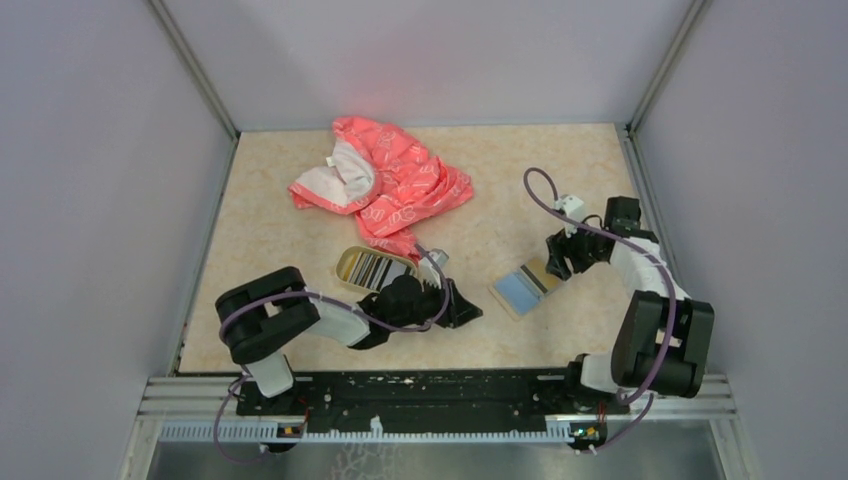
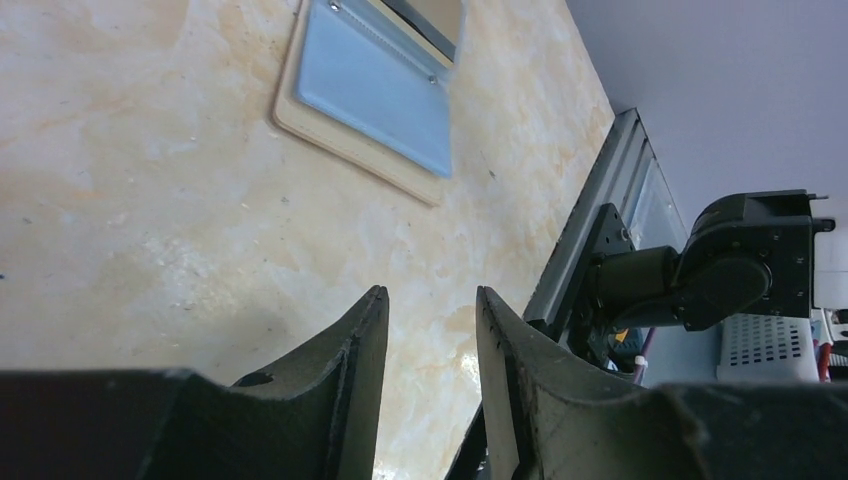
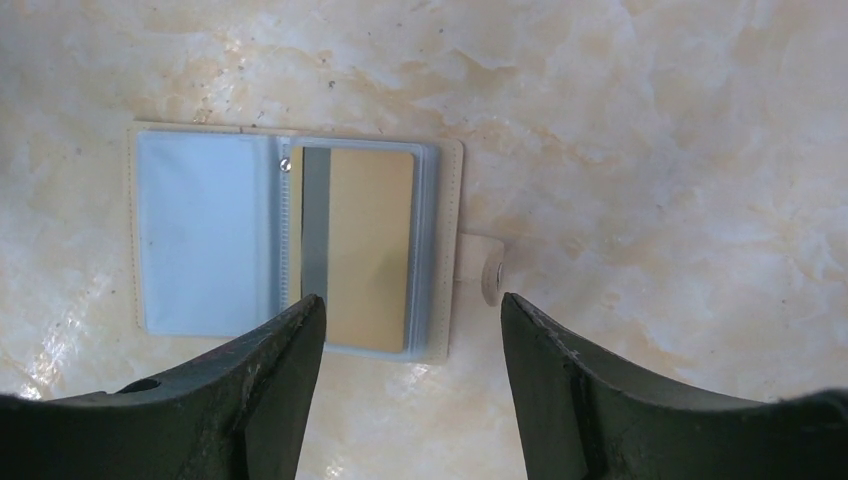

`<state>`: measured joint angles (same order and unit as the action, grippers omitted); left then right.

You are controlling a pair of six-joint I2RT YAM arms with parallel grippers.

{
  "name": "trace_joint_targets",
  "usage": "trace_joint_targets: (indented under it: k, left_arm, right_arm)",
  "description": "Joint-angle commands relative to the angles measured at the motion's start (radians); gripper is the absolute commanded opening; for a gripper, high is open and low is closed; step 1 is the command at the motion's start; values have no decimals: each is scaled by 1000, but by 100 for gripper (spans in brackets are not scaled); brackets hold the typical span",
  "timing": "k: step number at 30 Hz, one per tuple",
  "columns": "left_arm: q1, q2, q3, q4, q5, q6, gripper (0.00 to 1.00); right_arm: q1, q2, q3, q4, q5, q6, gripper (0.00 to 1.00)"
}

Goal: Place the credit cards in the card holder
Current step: Close the card holder at the center of the board.

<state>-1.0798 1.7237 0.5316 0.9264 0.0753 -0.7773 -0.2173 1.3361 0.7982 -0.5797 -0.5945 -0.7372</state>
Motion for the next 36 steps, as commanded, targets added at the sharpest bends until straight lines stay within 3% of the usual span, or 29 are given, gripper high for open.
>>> trace_joint_targets:
  k: [1, 6, 17, 23, 29, 36]
  left_arm:
    - [-39, 40, 25, 88, -66, -34, 44]
    - [-50, 90, 20, 93, -116, -111, 45]
    - [-55, 240, 91, 150, -80, -240, 48]
    - [-55, 282, 115, 150, -90, -268, 49]
    - [-55, 320, 188, -25, -120, -306, 52]
    - [-62, 312, 113, -11, -219, -486, 54]
  right_arm:
    - [-5, 70, 29, 29, 12, 50, 64]
    - [-5, 116, 34, 2, 14, 47, 62]
    - [-5, 185, 51, -42, 14, 35, 56]
    - [-5, 188, 52, -39, 21, 40, 58]
    - [-4, 244, 75, -104, -12, 4, 46]
    - [17, 260, 76, -130, -15, -7, 41]
